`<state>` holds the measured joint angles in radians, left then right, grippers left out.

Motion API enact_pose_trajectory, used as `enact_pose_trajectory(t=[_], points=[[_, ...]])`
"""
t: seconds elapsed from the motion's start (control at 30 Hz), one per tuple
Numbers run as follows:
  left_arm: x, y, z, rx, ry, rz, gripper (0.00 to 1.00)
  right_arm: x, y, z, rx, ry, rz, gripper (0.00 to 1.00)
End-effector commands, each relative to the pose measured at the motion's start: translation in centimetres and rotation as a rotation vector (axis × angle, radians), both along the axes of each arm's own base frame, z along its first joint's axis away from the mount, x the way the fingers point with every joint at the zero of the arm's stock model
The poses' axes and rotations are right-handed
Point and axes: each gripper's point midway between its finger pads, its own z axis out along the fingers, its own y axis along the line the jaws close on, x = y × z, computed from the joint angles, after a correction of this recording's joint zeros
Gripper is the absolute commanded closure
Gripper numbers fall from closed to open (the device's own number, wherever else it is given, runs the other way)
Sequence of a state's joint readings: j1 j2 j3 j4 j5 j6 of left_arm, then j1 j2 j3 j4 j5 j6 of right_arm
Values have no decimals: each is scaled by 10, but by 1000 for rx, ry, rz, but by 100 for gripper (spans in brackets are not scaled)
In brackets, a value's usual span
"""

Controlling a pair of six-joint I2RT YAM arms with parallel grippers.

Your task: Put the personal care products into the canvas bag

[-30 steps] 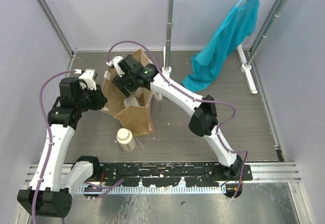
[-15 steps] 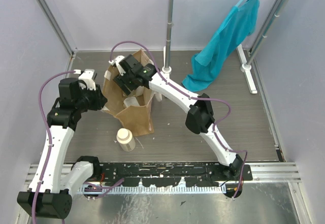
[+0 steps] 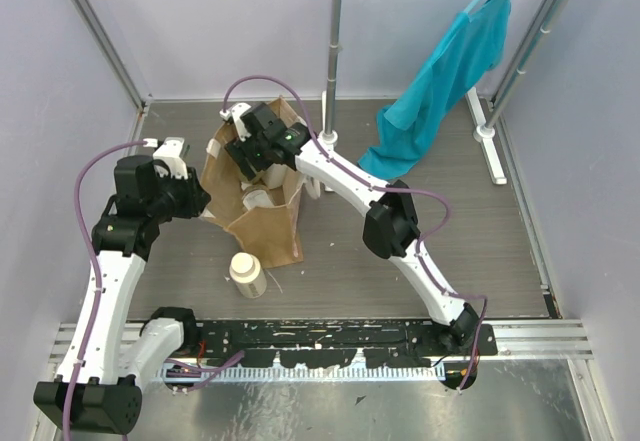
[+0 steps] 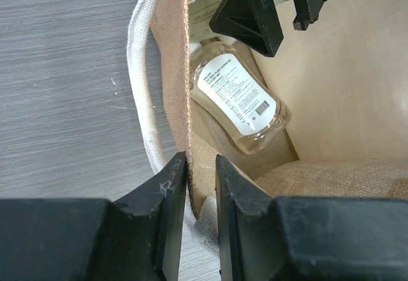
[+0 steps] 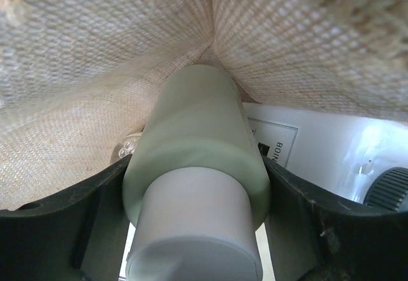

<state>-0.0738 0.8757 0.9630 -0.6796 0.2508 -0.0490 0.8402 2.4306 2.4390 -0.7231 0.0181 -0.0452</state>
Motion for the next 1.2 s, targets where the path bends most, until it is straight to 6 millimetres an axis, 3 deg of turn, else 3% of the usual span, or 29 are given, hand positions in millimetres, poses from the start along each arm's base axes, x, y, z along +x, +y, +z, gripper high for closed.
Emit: enact_pose_trajectory(t=[0.0, 0.27, 0.5, 0.67, 0.9, 1.17], points=[[-1, 1, -4, 8, 1, -1, 69, 18, 21, 39, 144, -85, 2, 95], [-1, 1, -6, 7, 4, -3, 69, 18, 38, 49, 248, -72, 12, 96], [-1, -2, -9, -3, 5, -9, 69, 14, 32, 32, 206, -42, 5, 72], [0, -3, -9, -14, 4, -13, 69, 10, 33, 54, 242, -62, 18, 55], [-1, -3, -9, -9, -3, -15, 69, -11, 46, 100, 323, -94, 69, 30], [-1, -3, -9, -12, -14, -11, 69, -31, 41, 152, 372, -150, 101, 12]])
